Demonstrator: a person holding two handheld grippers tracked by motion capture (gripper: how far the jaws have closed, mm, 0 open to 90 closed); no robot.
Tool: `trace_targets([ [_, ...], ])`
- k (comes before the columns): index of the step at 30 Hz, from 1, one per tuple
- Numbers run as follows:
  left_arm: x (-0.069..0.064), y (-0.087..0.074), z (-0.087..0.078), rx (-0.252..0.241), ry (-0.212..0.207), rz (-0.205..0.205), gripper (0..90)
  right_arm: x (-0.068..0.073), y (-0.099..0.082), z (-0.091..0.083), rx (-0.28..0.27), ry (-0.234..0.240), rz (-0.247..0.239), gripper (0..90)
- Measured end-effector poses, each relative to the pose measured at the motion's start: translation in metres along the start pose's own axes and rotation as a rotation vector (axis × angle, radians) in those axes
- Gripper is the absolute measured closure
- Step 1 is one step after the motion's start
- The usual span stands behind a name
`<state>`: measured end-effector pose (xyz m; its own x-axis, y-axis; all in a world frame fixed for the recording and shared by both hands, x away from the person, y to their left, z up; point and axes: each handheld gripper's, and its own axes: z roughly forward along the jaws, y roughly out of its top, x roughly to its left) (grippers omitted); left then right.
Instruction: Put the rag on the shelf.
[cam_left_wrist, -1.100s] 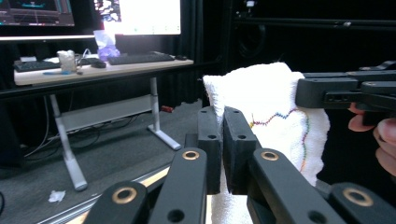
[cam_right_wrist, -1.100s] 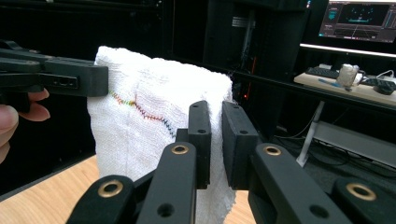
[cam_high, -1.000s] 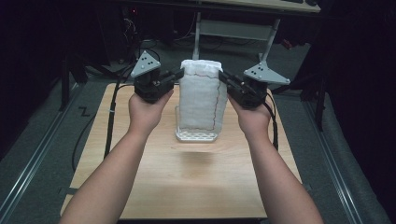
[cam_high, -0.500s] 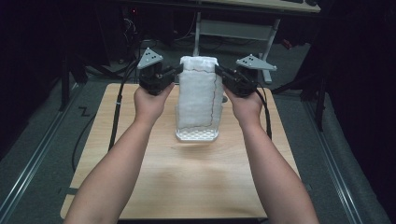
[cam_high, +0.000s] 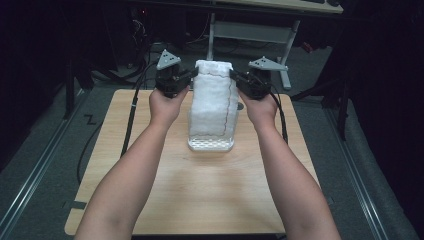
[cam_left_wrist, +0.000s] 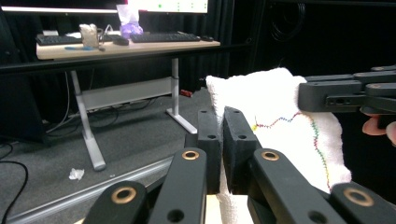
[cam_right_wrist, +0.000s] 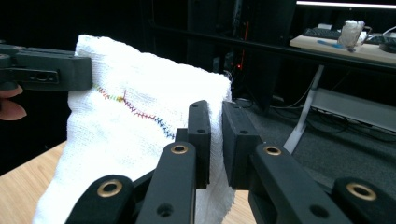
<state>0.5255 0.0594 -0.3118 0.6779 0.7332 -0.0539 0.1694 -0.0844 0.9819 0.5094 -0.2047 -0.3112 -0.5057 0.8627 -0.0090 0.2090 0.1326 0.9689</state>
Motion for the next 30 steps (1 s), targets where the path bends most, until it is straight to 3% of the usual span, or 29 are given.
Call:
trace_targets([
  [3,0.004,-0.004,0.006,0.018,0.01,-0.009,86.5,-0.003,0.0,0.006,0.015,-0.003,-0.004,82.8],
  [7,0.01,-0.015,0.017,0.076,0.019,-0.034,86.4,-0.005,-0.005,0.016,0.05,-0.013,-0.009,82.7],
  [13,0.013,-0.029,0.028,0.155,0.045,-0.03,86.2,-0.01,-0.021,0.034,0.122,-0.019,0.006,82.6],
  [17,0.017,-0.039,0.032,0.195,0.056,-0.066,85.7,-0.011,-0.03,0.045,0.171,-0.012,0.014,80.1],
  [18,0.018,-0.041,0.032,0.206,0.042,-0.083,84.4,-0.011,-0.031,0.047,0.179,-0.008,0.019,76.9],
  [20,0.02,-0.042,0.032,0.226,0.027,-0.108,71.2,-0.013,-0.032,0.048,0.178,-0.003,0.039,68.3],
  [23,0.019,-0.039,0.028,0.202,0.038,-0.098,64.0,-0.015,-0.033,0.048,0.185,0.003,0.052,67.6],
  [30,0.018,-0.036,0.023,0.19,0.039,-0.101,63.9,-0.016,-0.033,0.043,0.182,0.002,0.053,68.6],
])
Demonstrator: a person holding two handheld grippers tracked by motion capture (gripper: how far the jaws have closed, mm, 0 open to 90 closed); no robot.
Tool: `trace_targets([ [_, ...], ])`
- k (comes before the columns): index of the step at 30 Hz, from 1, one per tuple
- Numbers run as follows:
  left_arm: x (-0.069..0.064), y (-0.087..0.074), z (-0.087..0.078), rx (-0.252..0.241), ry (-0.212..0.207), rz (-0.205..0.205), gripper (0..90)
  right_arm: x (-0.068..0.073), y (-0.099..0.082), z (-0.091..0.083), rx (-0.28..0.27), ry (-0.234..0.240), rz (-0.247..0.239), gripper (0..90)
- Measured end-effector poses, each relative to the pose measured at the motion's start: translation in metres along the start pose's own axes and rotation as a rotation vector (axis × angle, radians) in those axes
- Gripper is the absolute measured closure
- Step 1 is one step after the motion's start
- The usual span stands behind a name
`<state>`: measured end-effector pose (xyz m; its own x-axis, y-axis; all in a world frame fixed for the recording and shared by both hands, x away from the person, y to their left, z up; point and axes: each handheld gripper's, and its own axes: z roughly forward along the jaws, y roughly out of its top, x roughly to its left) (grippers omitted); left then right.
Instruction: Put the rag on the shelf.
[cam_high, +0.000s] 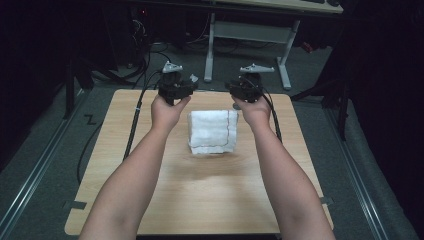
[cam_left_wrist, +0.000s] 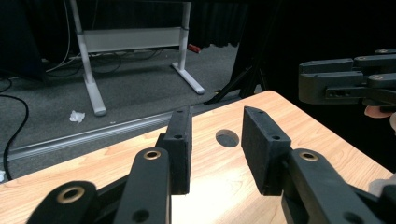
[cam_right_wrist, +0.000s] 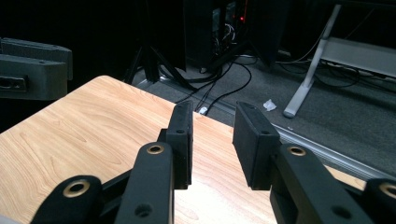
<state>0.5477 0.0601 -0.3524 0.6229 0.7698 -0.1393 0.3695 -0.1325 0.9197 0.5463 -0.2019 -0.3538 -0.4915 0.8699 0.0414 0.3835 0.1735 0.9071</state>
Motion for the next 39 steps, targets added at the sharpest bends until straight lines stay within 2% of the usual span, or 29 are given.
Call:
trace_targets([
  [5,-0.001,-0.003,-0.005,-0.011,-0.002,-0.008,64.1,0.001,-0.002,-0.005,-0.006,0.001,-0.005,68.6],
  [7,-0.002,-0.007,-0.009,-0.022,-0.018,-0.017,63.5,0.003,-0.003,-0.009,-0.004,0.001,-0.007,68.3],
  [14,-0.01,-0.02,-0.034,-0.044,-0.032,0.008,62.9,0.011,-0.017,-0.032,-0.029,0.01,-0.018,64.3],
  [18,-0.016,-0.029,-0.049,-0.034,-0.034,0.036,62.5,0.016,-0.026,-0.049,-0.043,0.007,-0.033,61.6],
  [20,-0.021,-0.034,-0.056,-0.039,-0.029,0.052,62.1,0.019,-0.032,-0.058,-0.045,0.004,-0.039,60.0],
  [28,-0.032,-0.056,-0.085,-0.05,-0.041,0.059,61.4,0.029,-0.058,-0.084,-0.038,-0.025,-0.075,55.9],
  [31,-0.035,-0.067,-0.096,-0.051,-0.034,0.08,60.8,0.033,-0.067,-0.095,-0.042,-0.023,-0.077,54.9],
  [34,-0.038,-0.079,-0.106,-0.052,-0.047,0.065,60.3,0.036,-0.076,-0.106,-0.046,-0.02,-0.082,53.7],
  [39,-0.044,-0.098,-0.121,-0.046,-0.05,0.08,60.1,0.043,-0.091,-0.123,-0.053,-0.021,-0.101,51.9],
])
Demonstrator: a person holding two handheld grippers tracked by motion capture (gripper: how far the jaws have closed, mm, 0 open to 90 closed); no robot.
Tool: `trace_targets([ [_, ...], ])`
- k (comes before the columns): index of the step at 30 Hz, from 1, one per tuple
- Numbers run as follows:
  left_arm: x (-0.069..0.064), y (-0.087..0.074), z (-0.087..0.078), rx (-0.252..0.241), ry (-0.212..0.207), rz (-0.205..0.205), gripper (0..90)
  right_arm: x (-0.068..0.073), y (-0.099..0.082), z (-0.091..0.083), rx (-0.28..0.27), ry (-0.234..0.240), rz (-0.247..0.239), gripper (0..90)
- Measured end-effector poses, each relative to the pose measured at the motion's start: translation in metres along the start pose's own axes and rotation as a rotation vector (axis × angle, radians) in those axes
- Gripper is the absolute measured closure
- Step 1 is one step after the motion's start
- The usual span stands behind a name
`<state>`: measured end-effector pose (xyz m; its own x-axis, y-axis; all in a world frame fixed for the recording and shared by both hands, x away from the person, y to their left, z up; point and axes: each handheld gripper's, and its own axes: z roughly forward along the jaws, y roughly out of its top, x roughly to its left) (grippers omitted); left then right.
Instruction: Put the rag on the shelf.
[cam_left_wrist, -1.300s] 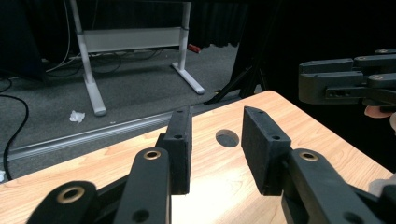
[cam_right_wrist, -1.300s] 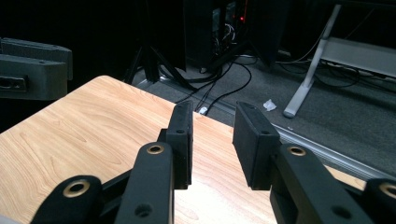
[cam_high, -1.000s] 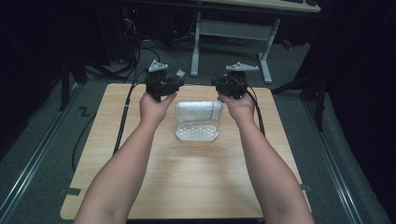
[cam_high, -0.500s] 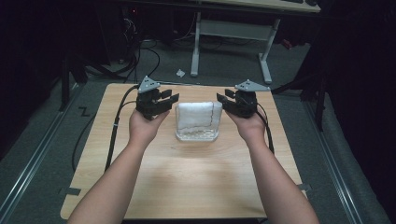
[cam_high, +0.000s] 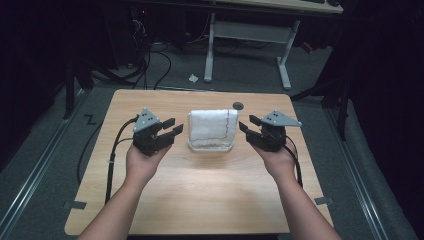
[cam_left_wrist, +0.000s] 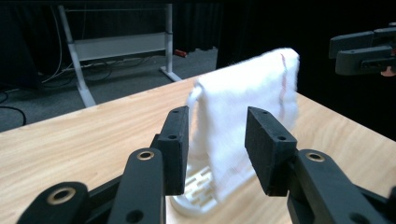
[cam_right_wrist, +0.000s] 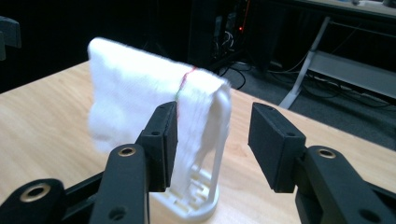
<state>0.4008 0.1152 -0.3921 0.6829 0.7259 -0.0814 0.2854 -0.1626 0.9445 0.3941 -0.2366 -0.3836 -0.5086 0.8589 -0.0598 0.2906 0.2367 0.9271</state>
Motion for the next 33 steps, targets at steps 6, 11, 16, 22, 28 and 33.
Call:
trace_targets([
  [6,-0.009,-0.02,-0.014,0.027,-0.007,0.011,59.6,0.009,-0.014,-0.016,-0.005,0.001,-0.015,51.6],
  [11,-0.013,-0.038,-0.021,0.051,-0.018,0.011,59.0,0.017,-0.028,-0.024,-0.011,0.008,-0.02,51.3],
  [16,-0.016,-0.06,-0.021,0.1,-0.037,-0.011,58.2,0.026,-0.045,-0.026,0.029,0.019,-0.03,50.8],
  [22,-0.024,-0.091,-0.011,0.18,-0.07,-0.032,57.3,0.038,-0.074,-0.02,0.078,0.046,-0.019,50.6],
  [28,-0.038,-0.123,0.002,0.268,-0.1,-0.009,55.1,0.054,-0.106,-0.011,0.145,0.075,-0.01,50.1],
  [33,-0.043,-0.151,0.003,0.328,-0.134,-0.044,53.1,0.066,-0.133,-0.007,0.194,0.086,-0.001,49.4],
])
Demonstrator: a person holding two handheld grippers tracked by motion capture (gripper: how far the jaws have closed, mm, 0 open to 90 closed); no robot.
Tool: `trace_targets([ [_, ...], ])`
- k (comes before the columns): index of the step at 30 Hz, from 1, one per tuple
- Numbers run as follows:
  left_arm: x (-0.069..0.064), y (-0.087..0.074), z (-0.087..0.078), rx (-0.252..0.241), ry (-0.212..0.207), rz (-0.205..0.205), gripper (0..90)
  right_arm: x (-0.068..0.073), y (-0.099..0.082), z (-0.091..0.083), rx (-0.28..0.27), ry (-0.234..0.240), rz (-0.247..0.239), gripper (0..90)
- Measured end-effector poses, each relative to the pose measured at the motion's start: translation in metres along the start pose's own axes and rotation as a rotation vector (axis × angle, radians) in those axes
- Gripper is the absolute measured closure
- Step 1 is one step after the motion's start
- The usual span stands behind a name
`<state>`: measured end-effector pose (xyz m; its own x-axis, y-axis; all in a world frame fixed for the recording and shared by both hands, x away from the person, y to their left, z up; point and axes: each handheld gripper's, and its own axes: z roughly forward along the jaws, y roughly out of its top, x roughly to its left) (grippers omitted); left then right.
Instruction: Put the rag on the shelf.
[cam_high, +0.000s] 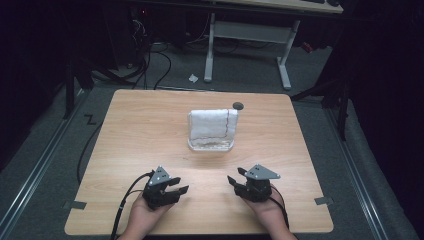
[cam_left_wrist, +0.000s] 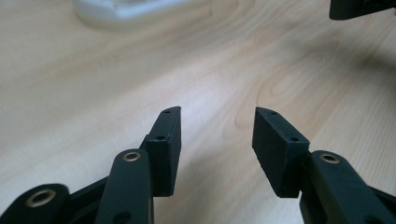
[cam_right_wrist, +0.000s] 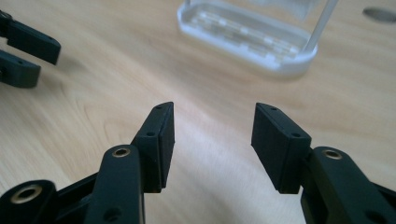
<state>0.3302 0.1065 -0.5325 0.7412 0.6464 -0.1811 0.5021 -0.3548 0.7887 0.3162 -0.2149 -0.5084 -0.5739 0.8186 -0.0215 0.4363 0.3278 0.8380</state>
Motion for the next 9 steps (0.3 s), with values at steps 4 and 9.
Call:
trace_targets([
  [4,-0.008,0.002,0.003,0.016,0.0,0.041,51.9,0.003,-0.015,0.005,0.05,0.005,-0.012,49.1],
  [9,-0.007,0.005,0.003,0.006,0.004,0.048,51.7,0.003,-0.018,0.011,0.07,0.012,-0.014,48.8],
])
